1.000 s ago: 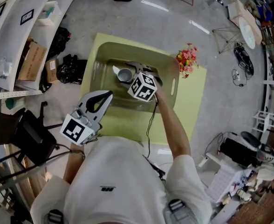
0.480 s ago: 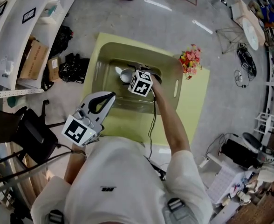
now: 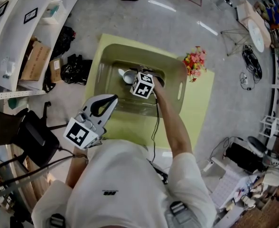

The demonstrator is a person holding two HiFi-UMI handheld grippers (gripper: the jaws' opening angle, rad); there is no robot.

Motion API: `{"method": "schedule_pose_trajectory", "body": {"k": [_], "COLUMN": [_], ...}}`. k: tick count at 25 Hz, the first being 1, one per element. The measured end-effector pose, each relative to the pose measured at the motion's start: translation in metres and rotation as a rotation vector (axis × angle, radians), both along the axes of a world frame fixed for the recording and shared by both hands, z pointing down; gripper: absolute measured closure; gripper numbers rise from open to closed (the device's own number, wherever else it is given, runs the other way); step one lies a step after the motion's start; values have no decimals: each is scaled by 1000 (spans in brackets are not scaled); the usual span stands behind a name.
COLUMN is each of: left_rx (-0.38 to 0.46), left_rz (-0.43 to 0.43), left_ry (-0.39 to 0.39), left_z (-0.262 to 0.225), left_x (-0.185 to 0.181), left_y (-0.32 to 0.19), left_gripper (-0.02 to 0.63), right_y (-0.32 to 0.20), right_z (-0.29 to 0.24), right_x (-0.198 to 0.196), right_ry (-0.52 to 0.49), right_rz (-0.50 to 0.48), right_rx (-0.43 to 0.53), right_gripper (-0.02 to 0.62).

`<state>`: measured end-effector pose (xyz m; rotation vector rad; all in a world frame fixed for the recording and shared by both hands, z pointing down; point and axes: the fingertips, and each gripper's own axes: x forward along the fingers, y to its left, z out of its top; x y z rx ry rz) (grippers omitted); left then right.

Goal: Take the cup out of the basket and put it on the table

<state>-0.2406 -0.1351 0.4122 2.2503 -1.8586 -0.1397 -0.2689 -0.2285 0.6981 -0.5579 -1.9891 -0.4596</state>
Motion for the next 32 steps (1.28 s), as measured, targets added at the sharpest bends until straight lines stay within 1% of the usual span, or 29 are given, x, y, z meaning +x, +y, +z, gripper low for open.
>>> {"method": "schedule_pose_trajectory", "body": {"k": [8, 15, 23, 28, 32], "left_rx": [1, 1, -6, -14, -23], "left_rz": [1, -1, 14, 34, 49], "left_ry": [-2, -7, -23, -34, -49], "left_z": [-1, 0, -3, -3, -2], "left_x": [1, 4, 13, 25, 33], "left_y": [1, 0, -2, -1, 0], "left_gripper": [594, 594, 594, 594, 594], "right_y": [-1, 3, 8, 12, 15], "right_z": [-3, -20, -60, -82, -104], "right_x": [3, 3, 6, 18, 26], "right_ry": [15, -12, -70, -84, -117], "right_rz": [1, 4, 33, 48, 59], "right_rx": [12, 14, 9, 12, 9], "right_gripper": [244, 245, 250, 253, 253]}}
